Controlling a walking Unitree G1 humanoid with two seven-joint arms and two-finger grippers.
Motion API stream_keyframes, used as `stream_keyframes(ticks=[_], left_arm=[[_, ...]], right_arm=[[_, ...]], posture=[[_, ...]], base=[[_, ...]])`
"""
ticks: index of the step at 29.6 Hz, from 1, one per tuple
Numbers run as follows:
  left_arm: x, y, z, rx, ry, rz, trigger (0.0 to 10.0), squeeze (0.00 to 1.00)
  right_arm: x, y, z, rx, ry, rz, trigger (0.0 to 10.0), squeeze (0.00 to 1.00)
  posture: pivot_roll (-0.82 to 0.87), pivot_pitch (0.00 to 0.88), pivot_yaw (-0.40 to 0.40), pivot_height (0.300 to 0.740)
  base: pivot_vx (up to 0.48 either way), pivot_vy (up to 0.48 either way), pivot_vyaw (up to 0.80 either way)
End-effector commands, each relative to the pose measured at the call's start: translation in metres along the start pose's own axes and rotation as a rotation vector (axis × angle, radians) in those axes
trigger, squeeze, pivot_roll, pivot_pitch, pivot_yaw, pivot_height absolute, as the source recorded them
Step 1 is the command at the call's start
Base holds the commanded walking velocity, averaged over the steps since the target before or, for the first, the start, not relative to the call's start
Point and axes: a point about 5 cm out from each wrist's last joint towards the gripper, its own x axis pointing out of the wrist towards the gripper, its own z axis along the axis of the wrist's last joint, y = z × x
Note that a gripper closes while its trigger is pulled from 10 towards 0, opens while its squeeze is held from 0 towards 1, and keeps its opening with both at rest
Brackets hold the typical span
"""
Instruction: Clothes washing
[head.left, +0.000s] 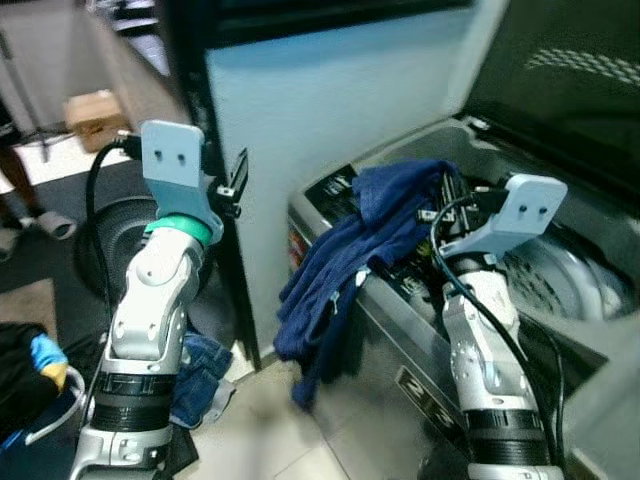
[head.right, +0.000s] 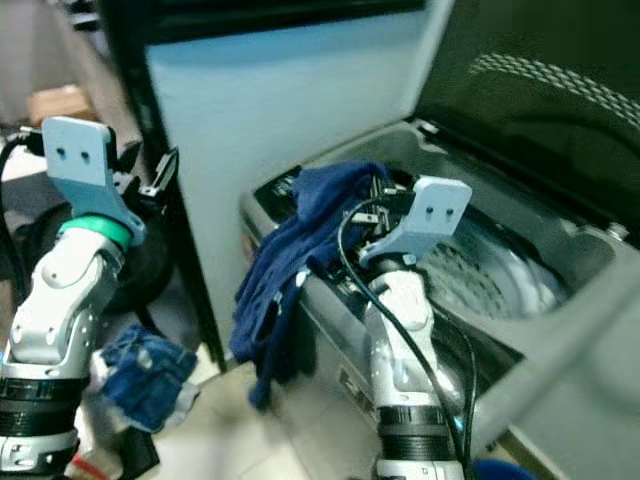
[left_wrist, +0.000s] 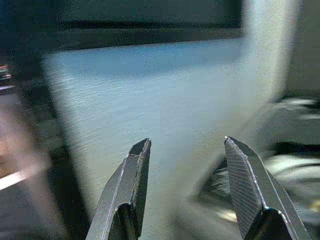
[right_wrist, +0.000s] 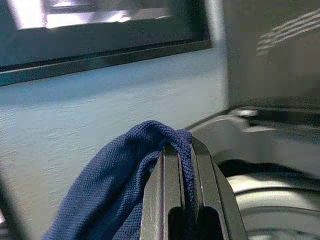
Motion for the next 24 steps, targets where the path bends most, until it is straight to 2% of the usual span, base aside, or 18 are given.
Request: stream_keyframes(ticks=[1,24], left_arm=[[-0.0019,0.0035,-0.0031,0.002,0.012,0.014,10.0,0.0],[-0.003,0.0029,-0.0077,0.003,0.028,0.012,10.0,0.0]], right_arm=[[0.0002,-0.0017,0.0039,0.005,-0.018,-0.007,10.0,0.0],[0.0031,0.0055,0.0079,0.009,-0.024,0.035,10.0,0.0]], posture=[[0.05,0.0,0.066,0.74],[0.05,0.0,0.066,0.74]], base=[[0.0,0.0,-0.8],[0.0,0.0,-0.77]])
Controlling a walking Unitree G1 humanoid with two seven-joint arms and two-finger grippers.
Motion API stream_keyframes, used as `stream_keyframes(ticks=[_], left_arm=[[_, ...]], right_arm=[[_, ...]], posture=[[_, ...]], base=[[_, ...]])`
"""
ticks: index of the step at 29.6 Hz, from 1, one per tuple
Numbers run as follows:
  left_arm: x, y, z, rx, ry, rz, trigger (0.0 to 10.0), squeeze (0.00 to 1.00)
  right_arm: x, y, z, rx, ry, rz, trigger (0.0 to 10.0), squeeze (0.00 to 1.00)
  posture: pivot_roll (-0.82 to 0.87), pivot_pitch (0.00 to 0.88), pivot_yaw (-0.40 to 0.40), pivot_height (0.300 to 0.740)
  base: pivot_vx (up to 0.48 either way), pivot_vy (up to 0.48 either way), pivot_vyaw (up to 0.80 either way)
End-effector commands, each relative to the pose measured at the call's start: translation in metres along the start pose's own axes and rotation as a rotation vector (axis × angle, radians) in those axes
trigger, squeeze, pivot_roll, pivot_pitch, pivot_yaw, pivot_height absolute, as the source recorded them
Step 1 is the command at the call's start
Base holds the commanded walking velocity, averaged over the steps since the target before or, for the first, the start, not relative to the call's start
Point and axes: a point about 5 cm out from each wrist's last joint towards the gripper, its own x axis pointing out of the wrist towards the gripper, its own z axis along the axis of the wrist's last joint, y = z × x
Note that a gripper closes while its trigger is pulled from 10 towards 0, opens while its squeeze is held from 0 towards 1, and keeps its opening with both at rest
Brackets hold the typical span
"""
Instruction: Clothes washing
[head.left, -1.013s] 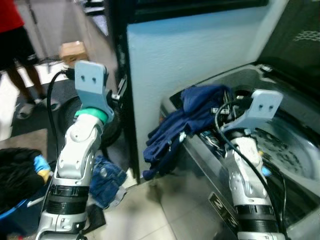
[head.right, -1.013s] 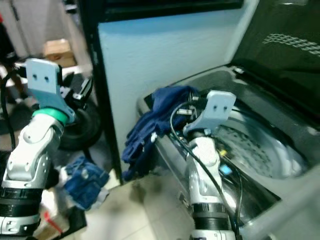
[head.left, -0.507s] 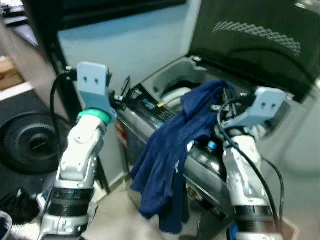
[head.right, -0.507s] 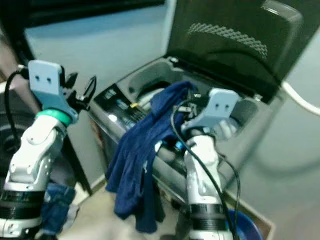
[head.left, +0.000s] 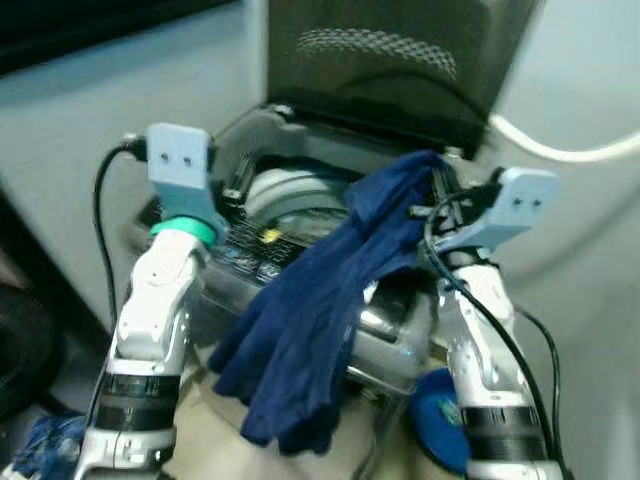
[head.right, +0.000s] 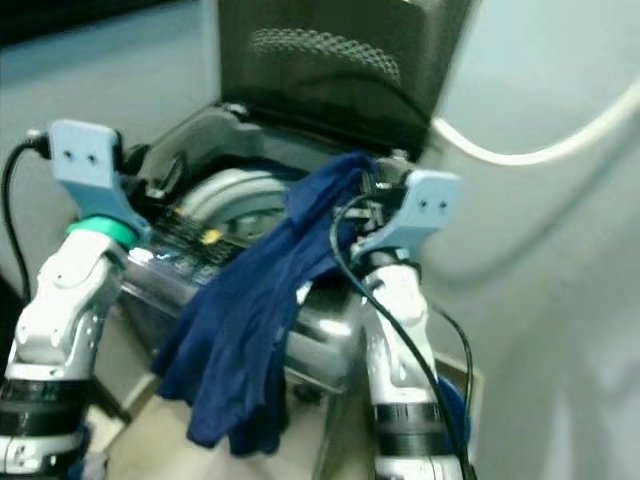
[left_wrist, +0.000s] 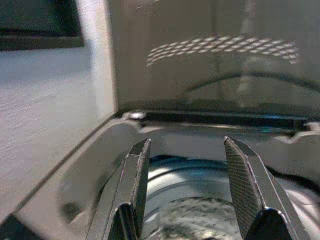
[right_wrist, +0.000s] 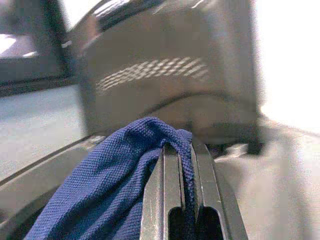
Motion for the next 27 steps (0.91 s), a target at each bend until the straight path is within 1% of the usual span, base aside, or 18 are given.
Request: stream_keyframes(ticks=[1,9,12,14,16,18,22,26,27], left_arm=[[-0.0029,0.0053,-0.0023,0.01,0.008,0.018,10.0,0.0],[-0.0039,0.005,-0.0048,0.004,0.02,0.023,10.0,0.0],[-0.004,0.005,-0.0054,-0.002,0.024,0.026,10.0,0.0],[-0.0037,0.0063,-0.0067,-0.022,0.033,0.035,10.0,0.0],[-0.0038,0.0072,-0.0067,-0.021,0.032,0.038,10.0,0.0],[-0.0038,0.0077,-0.0059,0.0,0.023,0.039,10.0,0.0],[-0.0038,0.0075,-0.0056,0.005,0.02,0.039,10.0,0.0],[-0.0038,0.0069,-0.005,0.038,0.011,0.039,10.0,0.0],[-0.0036,0.0078,-0.0061,0.047,0.017,0.044,10.0,0.0]], right_arm=[[-0.0011,0.0027,0.001,0.007,-0.01,0.003,10.0,0.0],[-0.0027,0.0046,-0.0018,-0.003,0.001,0.014,10.0,0.0],[-0.003,0.0049,-0.0025,-0.005,0.004,0.016,10.0,0.0],[-0.0032,0.0046,-0.0035,-0.008,0.009,0.018,10.0,0.0],[-0.0033,0.0045,-0.0037,-0.01,0.011,0.018,10.0,0.0],[-0.0034,0.0042,-0.0047,-0.012,0.016,0.02,10.0,0.0],[-0.0036,0.0042,-0.0052,-0.013,0.018,0.02,10.0,0.0],[-0.0038,0.0048,-0.0062,-0.016,0.021,0.022,10.0,0.0],[-0.0038,0.0046,-0.0062,-0.018,0.021,0.021,10.0,0.0]], posture=[[0.05,0.0,0.066,0.74],[0.05,0.0,0.064,0.74],[0.05,0.0,0.064,0.74],[0.05,0.0,0.062,0.74],[0.05,0.0,0.062,0.74],[0.06,0.0,0.061,0.74],[0.06,0.0,0.061,0.74],[0.05,0.0,0.062,0.74],[0.05,0.0,0.063,0.74]], base=[[0.0,0.0,0.0],[0.0,0.0,0.0],[0.0,0.281,0.0],[0.0,0.48,0.0],[0.0,0.48,0.0],[0.0,0.0,0.0],[0.0,0.0,0.0],[0.0,0.0,0.0],[0.0,-0.48,0.0]])
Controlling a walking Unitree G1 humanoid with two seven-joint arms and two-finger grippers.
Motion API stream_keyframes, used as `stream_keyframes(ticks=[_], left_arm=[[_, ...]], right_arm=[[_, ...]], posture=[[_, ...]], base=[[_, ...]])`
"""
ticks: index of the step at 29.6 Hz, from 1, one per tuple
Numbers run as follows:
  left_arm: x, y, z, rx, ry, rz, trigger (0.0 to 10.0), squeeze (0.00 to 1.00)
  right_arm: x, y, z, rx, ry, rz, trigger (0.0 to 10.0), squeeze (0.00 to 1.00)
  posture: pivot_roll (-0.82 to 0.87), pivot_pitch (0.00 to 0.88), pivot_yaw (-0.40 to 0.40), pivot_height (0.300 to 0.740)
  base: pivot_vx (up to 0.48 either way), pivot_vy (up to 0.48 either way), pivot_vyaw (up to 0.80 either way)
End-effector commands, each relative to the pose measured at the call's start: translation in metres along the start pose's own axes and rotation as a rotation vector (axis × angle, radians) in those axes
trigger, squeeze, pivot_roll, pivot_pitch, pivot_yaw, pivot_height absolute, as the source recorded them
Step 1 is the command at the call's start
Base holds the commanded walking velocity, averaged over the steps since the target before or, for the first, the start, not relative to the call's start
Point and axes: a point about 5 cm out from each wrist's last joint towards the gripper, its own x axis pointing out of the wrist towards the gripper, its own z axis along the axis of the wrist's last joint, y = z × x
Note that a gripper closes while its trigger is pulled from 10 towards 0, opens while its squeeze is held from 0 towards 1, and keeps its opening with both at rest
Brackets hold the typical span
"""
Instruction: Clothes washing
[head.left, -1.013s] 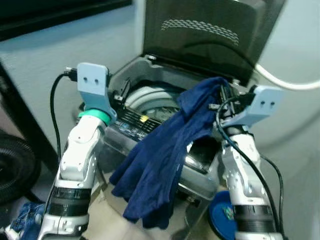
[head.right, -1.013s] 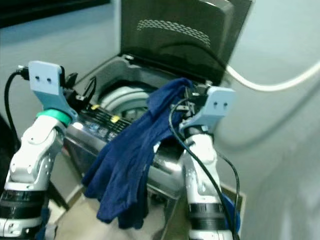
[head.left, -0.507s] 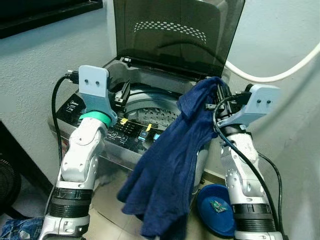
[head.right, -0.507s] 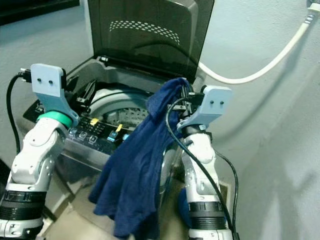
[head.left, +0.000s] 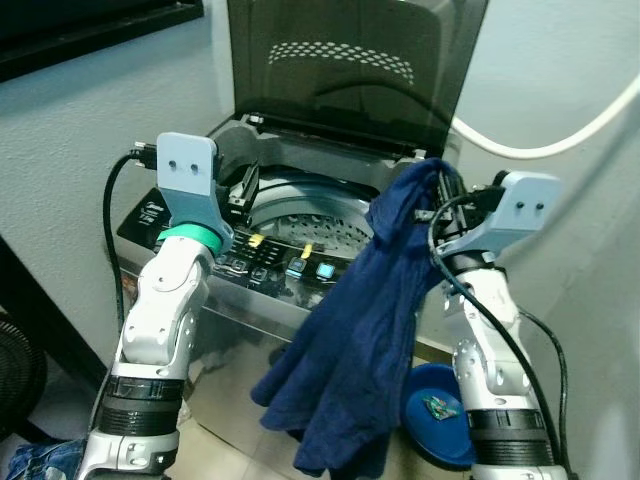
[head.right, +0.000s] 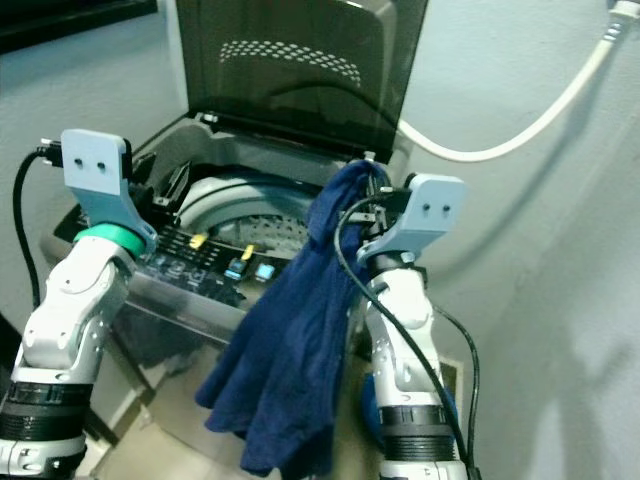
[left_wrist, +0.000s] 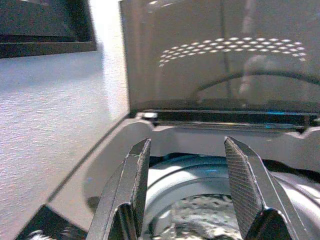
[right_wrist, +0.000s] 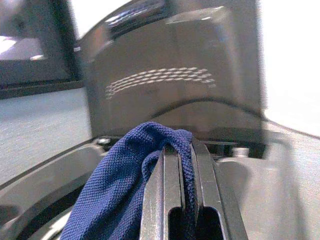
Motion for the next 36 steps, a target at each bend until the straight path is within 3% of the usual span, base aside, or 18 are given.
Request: stream_keyframes(ticks=[1,5,17,36], left_arm=[[-0.0015,0.0008,-0.0043,0.02,0.013,0.006,10.0,0.0],[-0.0014,0.0027,-0.006,0.019,0.025,0.016,10.0,0.0],[-0.0018,0.0022,-0.0058,-0.012,0.026,0.018,10.0,0.0],[-0.0007,0.0055,-0.0058,-0.028,0.023,0.037,10.0,0.0]], right_arm=[[-0.0015,-0.0032,-0.0018,-0.009,0.005,-0.012,10.0,0.0],[-0.0023,-0.0046,-0.0021,-0.013,0.007,-0.017,10.0,0.0],[-0.0032,-0.0057,-0.0033,-0.015,0.012,-0.021,10.0,0.0],[-0.003,-0.0066,-0.0047,-0.019,0.016,-0.022,10.0,0.0]], posture=[[0.05,0.0,0.063,0.74],[0.05,0.0,0.063,0.74],[0.05,0.0,0.063,0.74],[0.05,0.0,0.062,0.74]], base=[[0.0,-0.48,0.0],[0.0,-0.438,0.0],[0.0,0.0,0.0],[0.0,0.467,0.0]])
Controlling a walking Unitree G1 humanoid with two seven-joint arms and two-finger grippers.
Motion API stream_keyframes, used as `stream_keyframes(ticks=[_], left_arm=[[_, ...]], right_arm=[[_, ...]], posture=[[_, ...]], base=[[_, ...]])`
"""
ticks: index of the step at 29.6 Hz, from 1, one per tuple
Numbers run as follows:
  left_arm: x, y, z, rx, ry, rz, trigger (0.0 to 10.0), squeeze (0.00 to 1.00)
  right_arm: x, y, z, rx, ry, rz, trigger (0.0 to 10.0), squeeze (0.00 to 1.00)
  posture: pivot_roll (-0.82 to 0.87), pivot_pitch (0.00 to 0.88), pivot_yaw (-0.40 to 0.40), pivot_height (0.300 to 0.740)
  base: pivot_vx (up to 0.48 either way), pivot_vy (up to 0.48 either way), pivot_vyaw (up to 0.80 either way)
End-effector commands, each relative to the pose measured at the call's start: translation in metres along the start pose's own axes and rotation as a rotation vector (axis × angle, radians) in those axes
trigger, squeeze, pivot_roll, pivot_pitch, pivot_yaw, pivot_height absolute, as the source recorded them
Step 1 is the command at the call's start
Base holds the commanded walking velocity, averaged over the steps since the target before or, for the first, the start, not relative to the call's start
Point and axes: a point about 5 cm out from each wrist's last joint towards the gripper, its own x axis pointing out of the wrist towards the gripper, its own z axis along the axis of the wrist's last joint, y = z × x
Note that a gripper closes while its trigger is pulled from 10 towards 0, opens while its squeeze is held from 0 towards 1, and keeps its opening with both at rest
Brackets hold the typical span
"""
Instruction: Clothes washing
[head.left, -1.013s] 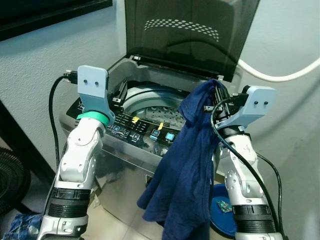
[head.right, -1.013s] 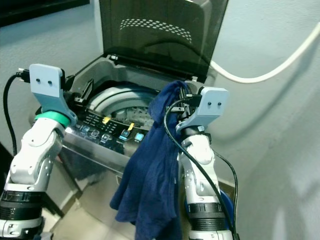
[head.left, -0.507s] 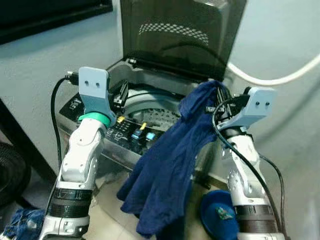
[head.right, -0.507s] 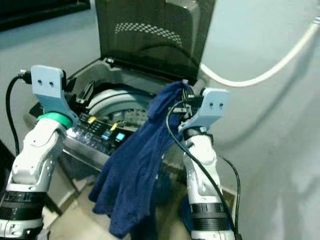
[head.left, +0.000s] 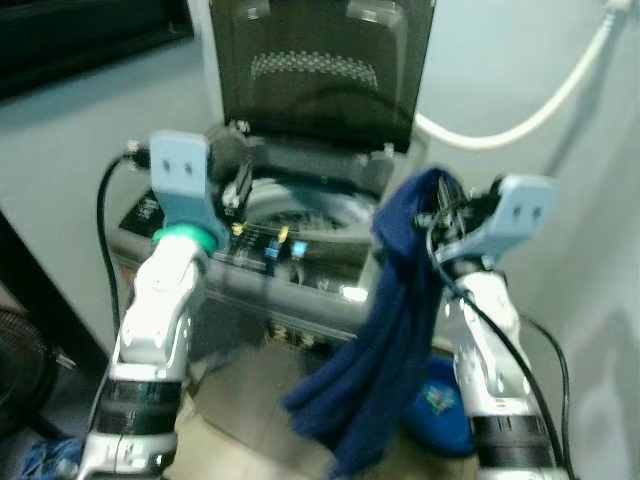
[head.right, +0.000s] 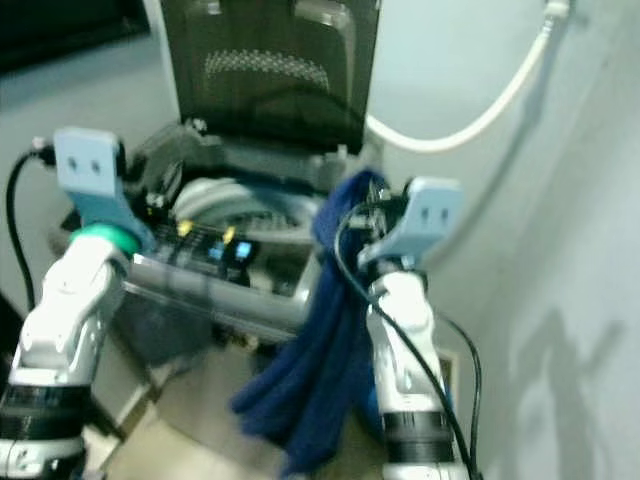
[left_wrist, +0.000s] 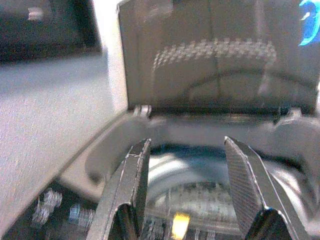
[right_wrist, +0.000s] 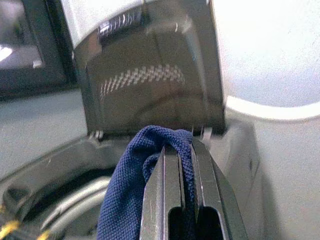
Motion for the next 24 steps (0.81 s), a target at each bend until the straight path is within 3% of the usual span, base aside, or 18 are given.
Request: stream_keyframes(ticks=[1,24], left_arm=[[0.0006,0.0004,0.0007,0.003,0.0,-0.003,10.0,0.0],[-0.0004,-0.0031,0.0025,-0.024,-0.016,-0.016,10.0,0.0]], right_arm=[[0.0027,0.0012,0.0055,0.001,-0.026,0.0,10.0,0.0],[0.0026,-0.0004,0.0056,-0.014,-0.025,-0.009,10.0,0.0]], posture=[[0.05,0.0,0.062,0.74],[0.05,0.0,0.057,0.74]], base=[[0.0,0.36,0.0],[0.0,0.0,0.0]])
